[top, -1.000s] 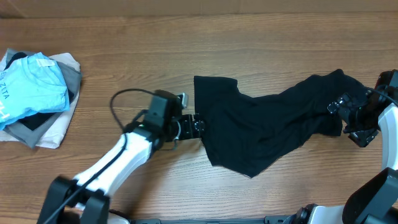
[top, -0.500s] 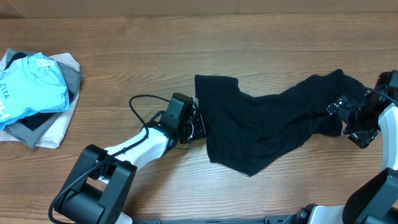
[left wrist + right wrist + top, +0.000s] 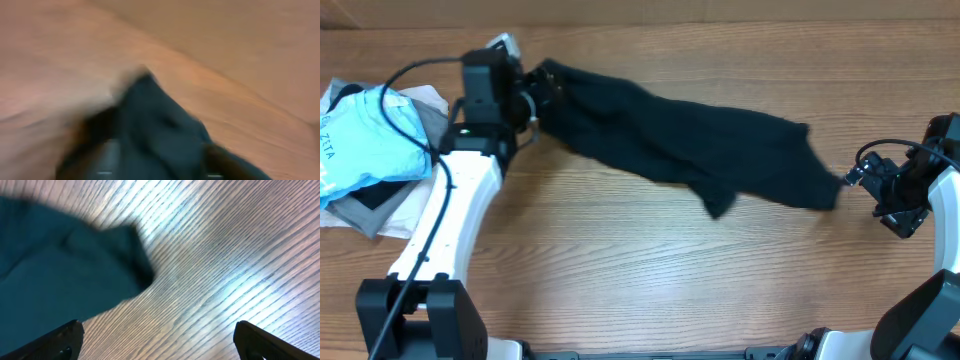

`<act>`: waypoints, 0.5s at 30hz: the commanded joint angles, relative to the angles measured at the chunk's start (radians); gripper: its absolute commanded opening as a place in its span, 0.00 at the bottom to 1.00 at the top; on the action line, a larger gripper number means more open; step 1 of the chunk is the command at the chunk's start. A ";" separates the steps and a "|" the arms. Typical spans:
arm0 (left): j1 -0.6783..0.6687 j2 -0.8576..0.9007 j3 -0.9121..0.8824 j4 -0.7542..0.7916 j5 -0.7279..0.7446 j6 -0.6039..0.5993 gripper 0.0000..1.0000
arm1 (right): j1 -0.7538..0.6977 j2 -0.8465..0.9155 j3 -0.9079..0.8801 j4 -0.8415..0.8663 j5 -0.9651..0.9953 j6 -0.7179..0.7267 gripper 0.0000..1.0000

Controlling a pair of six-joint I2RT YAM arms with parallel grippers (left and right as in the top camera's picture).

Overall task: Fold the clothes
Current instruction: 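Grasp the shirt's left end with the left gripper and pull it left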

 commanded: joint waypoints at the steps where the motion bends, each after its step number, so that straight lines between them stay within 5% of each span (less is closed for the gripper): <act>1: 0.004 0.014 -0.006 -0.125 0.102 0.016 1.00 | -0.002 -0.029 0.023 0.003 0.006 -0.007 1.00; 6: -0.111 0.021 -0.006 -0.370 0.242 0.015 1.00 | -0.001 -0.029 0.023 0.002 0.006 -0.007 1.00; 10: -0.260 0.063 -0.012 -0.332 0.225 0.010 1.00 | -0.001 -0.029 0.023 0.002 0.006 -0.007 1.00; 15: -0.423 0.193 -0.012 -0.234 0.193 -0.171 0.98 | -0.001 -0.029 0.023 -0.006 0.006 -0.011 1.00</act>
